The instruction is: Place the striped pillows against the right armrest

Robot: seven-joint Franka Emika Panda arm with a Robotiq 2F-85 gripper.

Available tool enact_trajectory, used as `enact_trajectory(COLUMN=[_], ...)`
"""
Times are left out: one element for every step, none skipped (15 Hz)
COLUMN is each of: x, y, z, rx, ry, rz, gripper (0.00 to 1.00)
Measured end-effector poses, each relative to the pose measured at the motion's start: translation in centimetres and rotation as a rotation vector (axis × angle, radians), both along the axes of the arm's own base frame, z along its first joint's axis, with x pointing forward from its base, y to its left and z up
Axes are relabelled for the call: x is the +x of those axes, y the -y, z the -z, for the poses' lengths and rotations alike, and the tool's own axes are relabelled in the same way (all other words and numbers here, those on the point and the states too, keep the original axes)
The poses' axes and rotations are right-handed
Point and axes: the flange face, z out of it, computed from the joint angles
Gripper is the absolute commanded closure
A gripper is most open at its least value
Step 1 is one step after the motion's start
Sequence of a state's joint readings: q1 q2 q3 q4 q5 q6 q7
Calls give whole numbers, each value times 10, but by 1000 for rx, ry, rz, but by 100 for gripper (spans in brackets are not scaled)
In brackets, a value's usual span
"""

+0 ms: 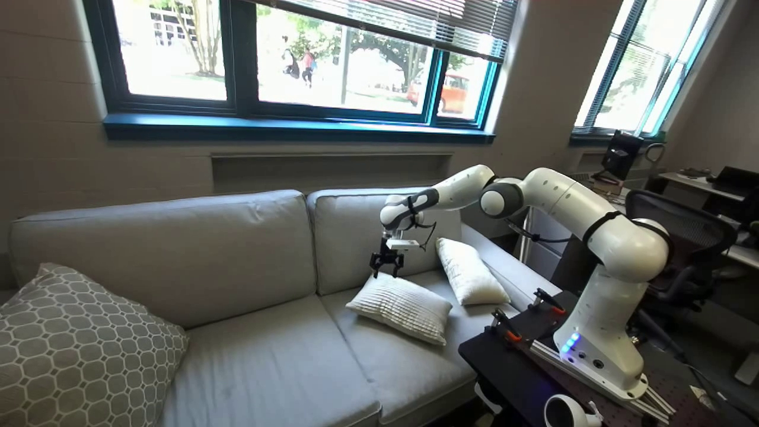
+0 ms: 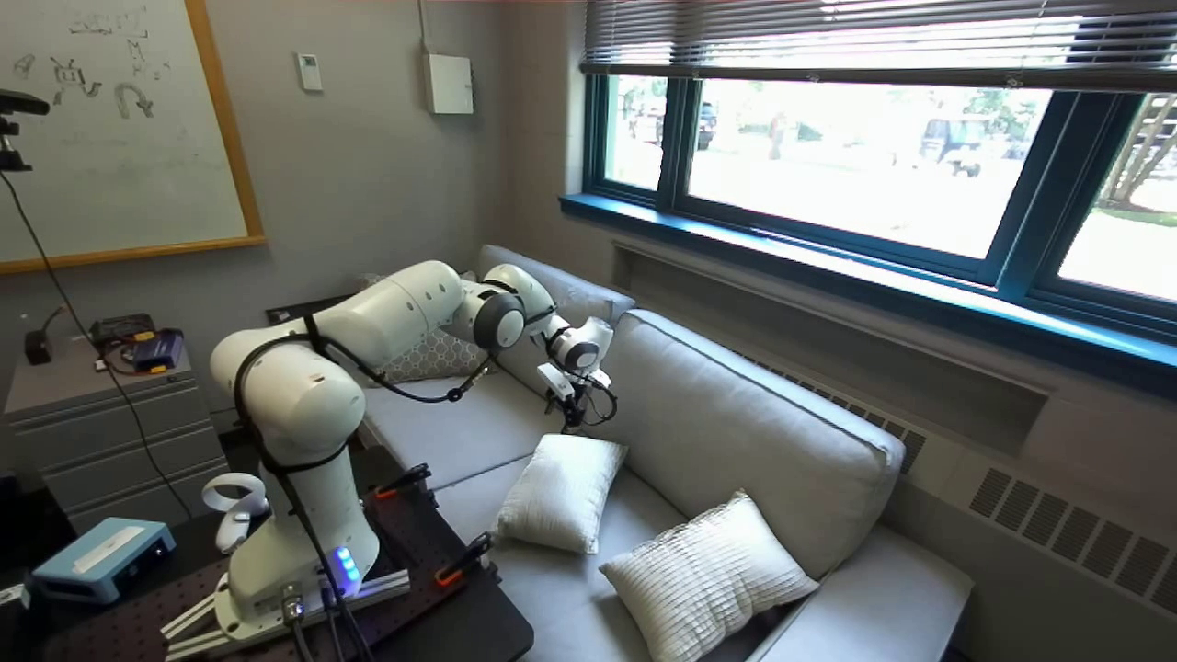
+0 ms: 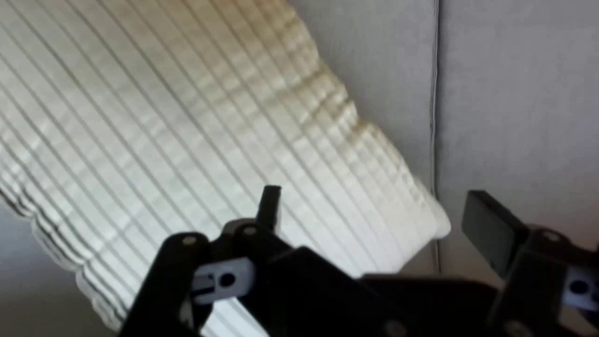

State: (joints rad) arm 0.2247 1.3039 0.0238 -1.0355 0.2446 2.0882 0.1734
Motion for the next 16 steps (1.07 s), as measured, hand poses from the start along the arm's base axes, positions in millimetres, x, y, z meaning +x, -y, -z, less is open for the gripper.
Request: enact_trajectory(x=[-13, -26, -37, -48, -57, -67, -77, -87, -97, -107, -115, -122, -126, -128, -127, -124], y=[-17, -31, -44, -55, -65, -74, -83, -91, -97, -102, -105, -104, -100, -94, -86, -78], z=[9, 19, 29, 39, 49, 60, 70, 81, 92, 103, 115, 124, 129, 133, 134, 134], rx=[-19, -50, -96, -146, -195, -244, -293, -340, -387, -432, -480, -528, -577, -626, -673, -718], ry=[-45, -83, -106, -115, -115, -114, -111, -107, -102, -95, -86, -75, -63, -48, -31, -10], rz=[-35, -69, -98, -125, -153, -183, -215, -249, -286, -322, -359, -394, -426, -456, -482, -502], gripper=[0, 0, 0, 0, 0, 0, 0, 0, 0, 0, 0, 0, 25, 25, 33, 41])
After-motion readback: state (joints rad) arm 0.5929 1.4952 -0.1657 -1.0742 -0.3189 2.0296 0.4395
